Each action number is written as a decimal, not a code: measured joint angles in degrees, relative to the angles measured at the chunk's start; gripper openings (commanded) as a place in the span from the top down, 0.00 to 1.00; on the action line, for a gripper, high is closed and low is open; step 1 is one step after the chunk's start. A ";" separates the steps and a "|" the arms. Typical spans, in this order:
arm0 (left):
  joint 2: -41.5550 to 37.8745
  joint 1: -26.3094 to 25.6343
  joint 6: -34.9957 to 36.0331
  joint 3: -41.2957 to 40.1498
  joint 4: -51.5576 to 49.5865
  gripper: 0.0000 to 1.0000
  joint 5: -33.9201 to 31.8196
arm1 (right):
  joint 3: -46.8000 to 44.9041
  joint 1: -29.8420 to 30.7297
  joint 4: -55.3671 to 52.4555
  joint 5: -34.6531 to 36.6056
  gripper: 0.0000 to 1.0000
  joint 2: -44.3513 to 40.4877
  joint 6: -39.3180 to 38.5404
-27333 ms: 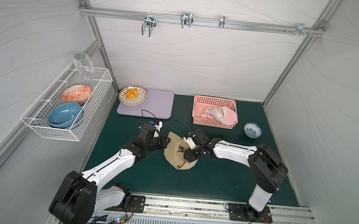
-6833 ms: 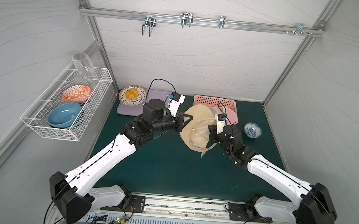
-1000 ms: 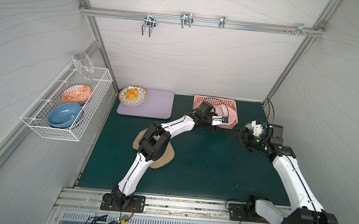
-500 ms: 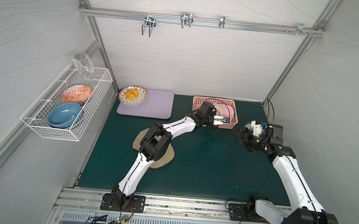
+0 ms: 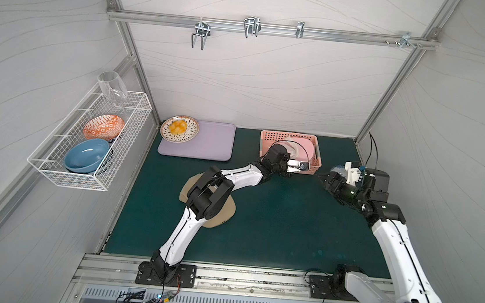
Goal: Turn the baseball cap inside out
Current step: Pick up the baseball cap from the basket, then turn over the baseball cap.
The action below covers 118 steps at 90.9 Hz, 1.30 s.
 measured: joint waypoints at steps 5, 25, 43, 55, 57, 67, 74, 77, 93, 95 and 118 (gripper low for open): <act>-1.68 -0.02 -0.02 -0.79 0.94 1.00 -0.83 | 0.00 0.00 0.02 0.31 0.07 -0.90 0.02; -12.46 -0.39 -0.26 -2.58 1.53 1.00 -2.69 | 1.49 -0.02 -0.24 0.96 0.07 -3.76 0.28; -26.16 -2.19 -1.51 -5.64 -1.73 1.00 -4.11 | 7.87 -0.04 -0.74 -0.15 0.08 -4.22 0.33; -37.70 -4.35 -3.13 -15.13 -2.40 1.00 -5.20 | 11.32 -0.04 -0.55 -3.43 0.09 -4.31 1.05; -39.32 -4.85 -3.23 -16.70 -2.78 1.00 -5.42 | 11.58 -0.04 -0.35 -4.22 0.09 -4.37 1.31; -45.07 -7.89 -3.54 -23.39 -4.74 1.00 -7.17 | 11.91 0.11 0.68 -7.96 0.10 -4.79 2.60; -47.15 -10.10 -3.61 -27.17 -6.62 1.00 -8.48 | 11.93 1.11 1.11 -9.40 0.10 -5.31 3.30; -47.76 -10.91 -3.58 -28.61 -7.39 1.00 -8.94 | 12.00 1.77 1.11 -9.57 0.10 -5.55 3.45; -50.03 -15.74 -3.04 -34.49 -11.74 1.00 -12.81 | 12.59 7.37 1.01 -9.03 0.15 -5.46 3.19; -50.36 -16.11 -3.04 -35.12 -12.00 1.00 -13.14 | 12.61 8.09 1.03 -8.85 0.15 -5.16 3.13; -54.55 -18.45 -3.26 -37.70 -13.46 1.00 -16.26 | 13.20 13.86 -2.60 -1.29 0.18 -0.59 1.75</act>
